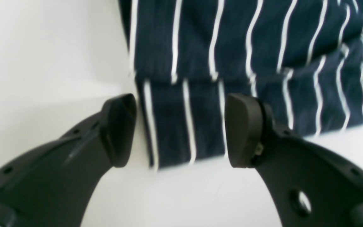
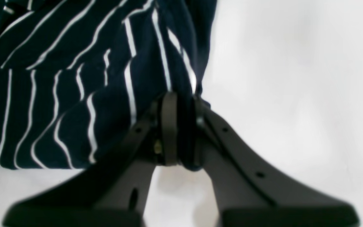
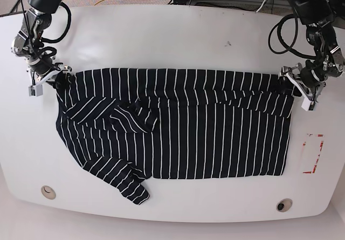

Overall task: Layout the t-shirt on the table in an organized manner, then fold the t-shirt properly
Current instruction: 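Hold the folded edge corners closed in both grippers, then drag the shirt by its folded edge toward the robot with both grippers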

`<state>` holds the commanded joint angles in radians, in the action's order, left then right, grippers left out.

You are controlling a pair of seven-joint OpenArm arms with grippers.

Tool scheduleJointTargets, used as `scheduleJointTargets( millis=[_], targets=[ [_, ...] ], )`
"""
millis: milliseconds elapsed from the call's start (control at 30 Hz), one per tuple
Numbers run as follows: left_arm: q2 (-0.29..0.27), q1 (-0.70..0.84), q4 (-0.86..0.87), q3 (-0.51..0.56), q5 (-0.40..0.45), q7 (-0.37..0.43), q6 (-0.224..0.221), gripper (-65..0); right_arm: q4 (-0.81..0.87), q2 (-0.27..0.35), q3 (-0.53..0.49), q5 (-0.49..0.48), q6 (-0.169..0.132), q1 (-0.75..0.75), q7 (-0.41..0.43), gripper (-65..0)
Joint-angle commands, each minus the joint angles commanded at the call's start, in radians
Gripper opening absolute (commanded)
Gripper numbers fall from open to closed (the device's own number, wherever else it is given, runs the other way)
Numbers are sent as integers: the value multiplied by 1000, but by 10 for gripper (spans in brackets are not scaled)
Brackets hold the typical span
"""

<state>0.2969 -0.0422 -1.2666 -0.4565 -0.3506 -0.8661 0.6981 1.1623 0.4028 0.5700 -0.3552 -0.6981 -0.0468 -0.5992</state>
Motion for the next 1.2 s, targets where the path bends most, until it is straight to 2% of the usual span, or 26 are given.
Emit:
scheduleJointTargets(
  millis=[67, 133, 200, 300, 367, 567, 800, 933, 1033, 1200],
  targets=[
    [-11, 0, -2, 0, 20, -3, 0, -242, 6, 0, 0, 0, 0, -2, 0, -599],
    [-15, 2, -5, 0, 40, -3, 0, -285, 9, 0, 0, 0, 0, -3, 0, -599],
    [-18, 2, -2, 0, 55, -3, 0, -390, 9, 0, 0, 0, 0, -3, 0, -599],
    [-18, 3, -2, 0, 64, -5, 0, -585, 9, 0, 0, 0, 0, -3, 0, -599],
    [-18, 5, -2, 0, 64, -6, 0, -650, 9, 0, 0, 0, 0, -3, 0, -599],
    [-18, 29, -25, 0, 58, -44, 0, -650, 9, 0, 0, 0, 0, -5, 0, -601],
    [-18, 126, -161, 0, 57, -46, 0, -650, 55, -2, 43, 0, 0, -66, 0, -601],
    [-18, 181, -224, -2, 55, -121, 0, -650, 107, -5, 72, -2, 0, -132, -6, -601],
    [-20, 215, -269, -5, 55, -163, 0, -650, 153, -32, 112, -2, 0, -170, -41, -601],
    [-20, 305, -356, -5, 6, -176, 0, -650, 275, -78, 187, 0, 0, -258, -117, -601]
  ],
)
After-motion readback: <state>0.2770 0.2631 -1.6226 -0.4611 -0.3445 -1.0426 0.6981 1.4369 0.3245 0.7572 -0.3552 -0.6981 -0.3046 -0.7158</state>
